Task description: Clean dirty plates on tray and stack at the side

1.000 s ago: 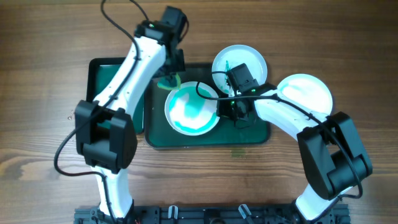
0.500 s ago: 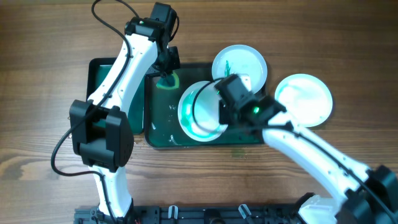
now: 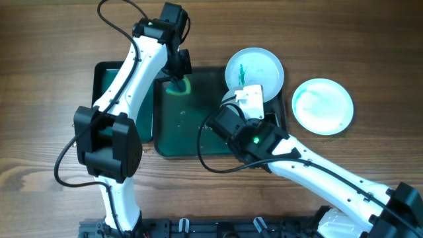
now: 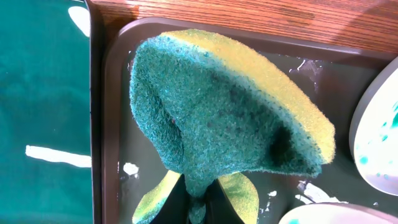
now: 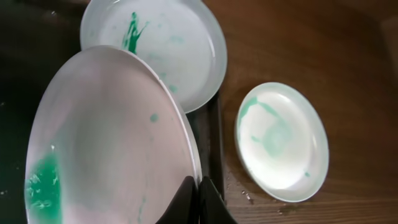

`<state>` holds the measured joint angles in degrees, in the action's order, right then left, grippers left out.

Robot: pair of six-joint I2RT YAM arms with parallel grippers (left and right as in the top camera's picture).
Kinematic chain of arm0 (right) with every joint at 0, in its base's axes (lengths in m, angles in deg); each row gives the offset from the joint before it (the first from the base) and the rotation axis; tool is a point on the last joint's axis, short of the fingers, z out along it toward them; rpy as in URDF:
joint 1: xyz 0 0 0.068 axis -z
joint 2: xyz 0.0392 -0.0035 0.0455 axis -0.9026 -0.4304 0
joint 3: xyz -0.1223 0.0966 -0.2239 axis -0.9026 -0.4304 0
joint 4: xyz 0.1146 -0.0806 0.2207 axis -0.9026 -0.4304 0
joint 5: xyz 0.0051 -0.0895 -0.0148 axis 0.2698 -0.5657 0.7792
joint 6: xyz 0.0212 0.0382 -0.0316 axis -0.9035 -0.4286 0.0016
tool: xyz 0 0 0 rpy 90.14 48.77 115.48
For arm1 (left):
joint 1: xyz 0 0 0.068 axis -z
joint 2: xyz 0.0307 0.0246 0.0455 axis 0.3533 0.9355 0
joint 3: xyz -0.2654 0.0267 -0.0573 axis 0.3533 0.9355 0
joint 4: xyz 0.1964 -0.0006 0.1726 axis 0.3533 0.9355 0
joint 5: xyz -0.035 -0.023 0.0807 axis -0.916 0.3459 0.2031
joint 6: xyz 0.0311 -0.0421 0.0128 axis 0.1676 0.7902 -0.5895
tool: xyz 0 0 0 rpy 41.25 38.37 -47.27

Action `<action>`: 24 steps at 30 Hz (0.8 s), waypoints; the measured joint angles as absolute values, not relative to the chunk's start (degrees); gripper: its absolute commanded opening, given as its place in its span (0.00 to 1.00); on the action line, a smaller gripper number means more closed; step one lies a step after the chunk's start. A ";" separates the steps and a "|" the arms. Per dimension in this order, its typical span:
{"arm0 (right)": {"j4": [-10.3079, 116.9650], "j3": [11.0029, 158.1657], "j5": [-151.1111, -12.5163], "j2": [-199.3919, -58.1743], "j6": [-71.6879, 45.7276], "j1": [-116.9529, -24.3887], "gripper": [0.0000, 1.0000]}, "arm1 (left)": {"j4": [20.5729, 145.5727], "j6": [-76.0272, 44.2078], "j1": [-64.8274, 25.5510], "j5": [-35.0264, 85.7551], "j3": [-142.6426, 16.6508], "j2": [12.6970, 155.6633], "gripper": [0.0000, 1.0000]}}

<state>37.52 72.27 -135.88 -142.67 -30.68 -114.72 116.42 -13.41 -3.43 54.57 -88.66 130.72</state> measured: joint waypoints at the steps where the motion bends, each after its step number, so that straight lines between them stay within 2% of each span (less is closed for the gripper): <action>1: 37.54 72.27 -136.31 -142.67 -30.68 -114.72 0.04 | 116.44 -13.43 -3.43 54.57 -88.66 130.72 0.04; 9: 39.92 72.27 -133.14 -142.70 -31.41 -114.31 0.04 | 116.83 -13.41 -3.43 54.57 -88.66 130.72 0.04; 15: 45.65 72.27 -116.97 -145.01 -34.36 -109.22 0.04 | 116.83 -13.41 -3.43 54.57 -88.66 130.72 0.04; 24: 52.53 72.27 -91.57 -159.24 -35.45 -100.87 0.04 | 117.29 -13.43 -3.43 54.57 -88.66 130.72 0.04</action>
